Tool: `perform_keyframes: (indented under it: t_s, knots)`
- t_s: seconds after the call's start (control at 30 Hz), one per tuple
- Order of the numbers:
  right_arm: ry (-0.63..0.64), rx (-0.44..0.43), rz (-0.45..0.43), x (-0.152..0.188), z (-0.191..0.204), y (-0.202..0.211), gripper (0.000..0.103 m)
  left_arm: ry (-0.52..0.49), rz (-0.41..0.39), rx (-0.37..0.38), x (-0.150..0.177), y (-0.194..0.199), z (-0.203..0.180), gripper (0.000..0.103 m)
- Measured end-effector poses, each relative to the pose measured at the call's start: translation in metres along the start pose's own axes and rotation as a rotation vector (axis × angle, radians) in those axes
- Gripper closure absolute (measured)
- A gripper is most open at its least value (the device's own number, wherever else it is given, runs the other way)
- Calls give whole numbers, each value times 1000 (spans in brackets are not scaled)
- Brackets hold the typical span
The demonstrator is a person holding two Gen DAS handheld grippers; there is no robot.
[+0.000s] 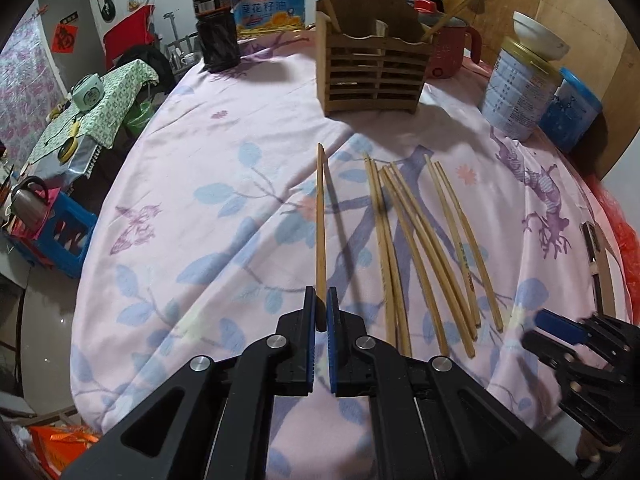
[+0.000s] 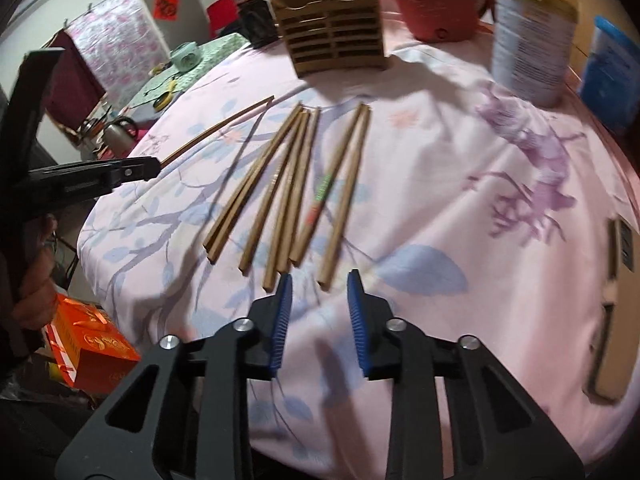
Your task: Organize utensils
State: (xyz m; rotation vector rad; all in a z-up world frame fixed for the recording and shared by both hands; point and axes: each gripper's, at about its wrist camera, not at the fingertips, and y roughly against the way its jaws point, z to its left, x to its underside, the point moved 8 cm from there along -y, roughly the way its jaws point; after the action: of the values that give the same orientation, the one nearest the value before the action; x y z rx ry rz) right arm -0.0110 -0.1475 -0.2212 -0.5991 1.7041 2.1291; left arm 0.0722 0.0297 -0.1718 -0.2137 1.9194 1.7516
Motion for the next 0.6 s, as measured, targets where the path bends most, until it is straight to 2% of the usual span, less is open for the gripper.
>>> perform_keyframes:
  t_s: [0.13,0.2,0.27,0.37,0.5,0.6]
  knots:
    - [7,-5,18,2,2,-15,86,9,18,-5,9,4,5,97]
    - [-7,2,27,4,-2,-23,87,8,22,-11,11,7,6,97]
    - [-13,18,37,6,-5,-30,93,6,23,-11,11,8,7,97]
    - [-20,31,10,3,-8,-26,96,4,19,-10,10,10,7,97]
    - [-31,64,-91,-27,-12,8,96,-18,-24,-15,-6,28,13,97]
    - [-37,89,-204,-62,-16,48,96,-26,-74,-1,-26,47,16,97]
